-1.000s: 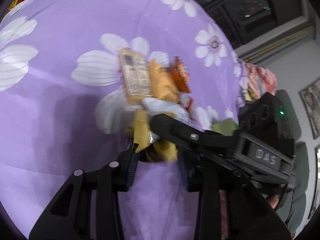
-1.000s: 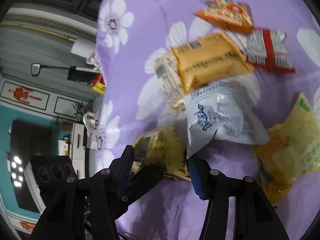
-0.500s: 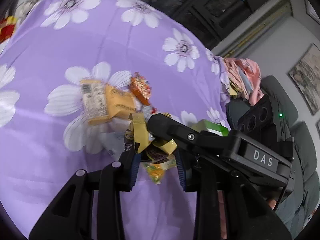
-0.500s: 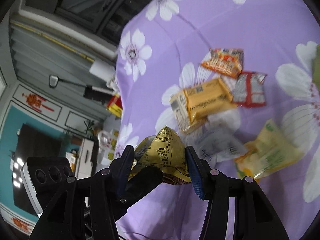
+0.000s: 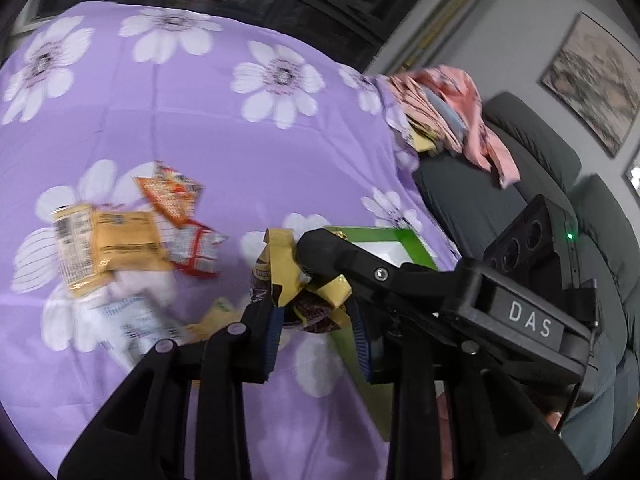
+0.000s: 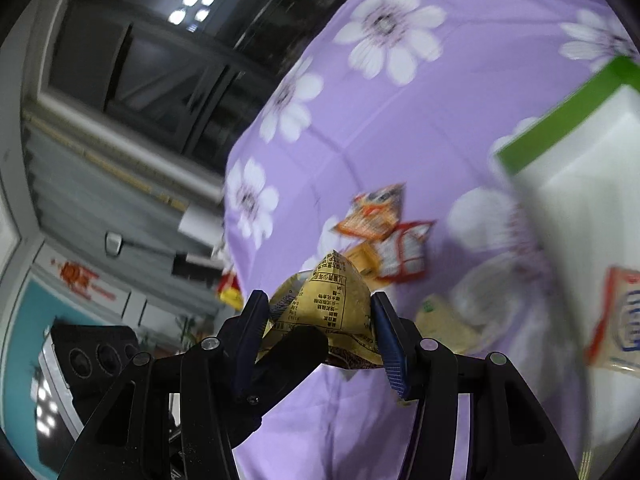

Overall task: Organize snacks
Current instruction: 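Carry the yellow packet with the right gripper over the white box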

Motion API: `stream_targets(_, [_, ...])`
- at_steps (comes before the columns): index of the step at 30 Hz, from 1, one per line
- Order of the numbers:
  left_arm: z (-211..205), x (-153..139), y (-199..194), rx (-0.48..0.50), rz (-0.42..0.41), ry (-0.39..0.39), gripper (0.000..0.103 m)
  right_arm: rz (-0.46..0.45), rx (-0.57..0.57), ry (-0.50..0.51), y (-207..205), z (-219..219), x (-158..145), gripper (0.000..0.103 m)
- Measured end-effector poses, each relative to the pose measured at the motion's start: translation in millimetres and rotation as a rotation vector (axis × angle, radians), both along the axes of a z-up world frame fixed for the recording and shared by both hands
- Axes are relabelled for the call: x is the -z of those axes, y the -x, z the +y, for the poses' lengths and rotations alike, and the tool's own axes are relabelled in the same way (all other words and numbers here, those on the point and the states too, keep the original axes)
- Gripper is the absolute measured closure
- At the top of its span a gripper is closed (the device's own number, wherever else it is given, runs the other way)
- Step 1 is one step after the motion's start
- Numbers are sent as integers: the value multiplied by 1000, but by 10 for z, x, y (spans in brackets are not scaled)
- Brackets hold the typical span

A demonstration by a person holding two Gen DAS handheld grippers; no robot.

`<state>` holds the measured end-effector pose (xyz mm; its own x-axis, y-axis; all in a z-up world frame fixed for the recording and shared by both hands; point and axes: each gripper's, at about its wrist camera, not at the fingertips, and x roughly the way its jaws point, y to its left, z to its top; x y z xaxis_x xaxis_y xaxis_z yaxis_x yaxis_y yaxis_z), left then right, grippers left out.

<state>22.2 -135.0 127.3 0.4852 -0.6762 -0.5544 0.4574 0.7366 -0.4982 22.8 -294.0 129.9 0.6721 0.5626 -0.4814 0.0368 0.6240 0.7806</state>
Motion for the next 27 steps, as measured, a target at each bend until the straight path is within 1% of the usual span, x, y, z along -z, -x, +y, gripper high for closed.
stream_targets(9, [-652,51,-74,165,4,3,75,4,195,-33,295,-589,76,48])
stream_targets(12, [-842,87,-102,212,10,-5,75,13,256,-56,374,-779,145,48])
stream_targets(14, [-958,138,-124,243,20,-12,75,25,286,-74,414,-891,199,48])
stream_targets(16, [-1065,208,-154,271,47,-17,75,46,323,-78,442,-978,259,48])
stream_targets(22, [-1299,324,-183,312,87,-37,76,90,386,-103,487,-1189,410,48])
stream_targets(27, [-1429,464,-208,334,140,-51,77,146,444,-89,536,-1283,503,48])
